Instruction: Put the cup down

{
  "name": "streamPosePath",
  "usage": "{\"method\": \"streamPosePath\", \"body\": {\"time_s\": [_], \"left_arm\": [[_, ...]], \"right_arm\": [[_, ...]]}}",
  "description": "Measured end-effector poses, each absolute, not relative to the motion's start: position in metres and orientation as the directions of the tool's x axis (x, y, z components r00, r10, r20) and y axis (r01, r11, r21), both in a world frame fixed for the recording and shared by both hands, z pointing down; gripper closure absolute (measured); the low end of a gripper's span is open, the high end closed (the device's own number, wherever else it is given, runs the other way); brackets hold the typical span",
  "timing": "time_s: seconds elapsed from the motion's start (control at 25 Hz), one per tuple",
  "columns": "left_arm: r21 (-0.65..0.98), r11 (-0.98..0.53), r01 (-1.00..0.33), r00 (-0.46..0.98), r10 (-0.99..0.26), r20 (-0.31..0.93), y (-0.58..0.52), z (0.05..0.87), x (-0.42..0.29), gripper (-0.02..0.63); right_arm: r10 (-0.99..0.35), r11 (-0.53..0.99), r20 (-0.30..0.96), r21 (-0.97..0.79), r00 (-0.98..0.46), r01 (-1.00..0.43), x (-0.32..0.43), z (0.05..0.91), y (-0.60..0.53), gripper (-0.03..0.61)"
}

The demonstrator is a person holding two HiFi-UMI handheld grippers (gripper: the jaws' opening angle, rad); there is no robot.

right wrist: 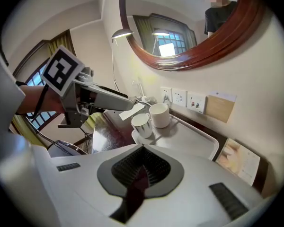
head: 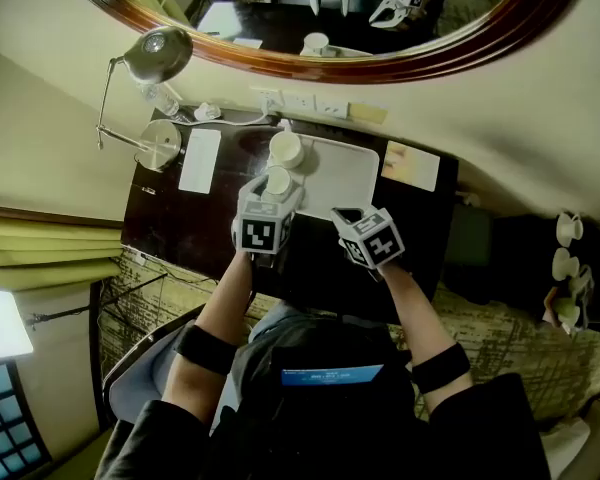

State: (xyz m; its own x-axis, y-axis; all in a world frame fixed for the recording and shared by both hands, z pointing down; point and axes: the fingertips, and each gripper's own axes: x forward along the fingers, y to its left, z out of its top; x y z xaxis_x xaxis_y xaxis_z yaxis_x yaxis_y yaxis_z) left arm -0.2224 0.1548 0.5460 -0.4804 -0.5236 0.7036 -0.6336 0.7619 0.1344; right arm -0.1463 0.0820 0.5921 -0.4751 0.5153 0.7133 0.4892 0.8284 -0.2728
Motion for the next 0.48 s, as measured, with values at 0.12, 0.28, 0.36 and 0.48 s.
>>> {"method": "streamPosePath", "body": {"time_s": [0.12, 0.28, 0.36, 0.48], "left_arm": [[0.159, 0.710, -0.687, -0.457, -0.591, 0.665, 0.143, 0.525, -0.208, 0.336], [0.153, 0.704, -0.694, -0.490, -0.618, 0.615, 0.140, 0.510, -0.203, 0.425], [0.153, 0.703, -0.695, -0.491, -0.619, 0.612, 0.138, 0.509, -0.195, 0.471], [0.136, 0.715, -0.686, -0.516, -0.610, 0.601, 0.140, 0.509, -0.186, 0.596]], "right_arm": [[0.470, 0.865, 0.713, -0.256, -0.520, 0.431, -0.142, 0.590, 0.057, 0.577], [0.413, 0.905, 0.703, -0.243, -0.579, 0.350, -0.132, 0.586, 0.027, 0.577], [0.403, 0.912, 0.690, -0.250, -0.601, 0.325, -0.126, 0.582, 0.017, 0.577], [0.390, 0.921, 0.666, -0.269, -0.636, 0.283, -0.117, 0.572, 0.003, 0.577]]}}
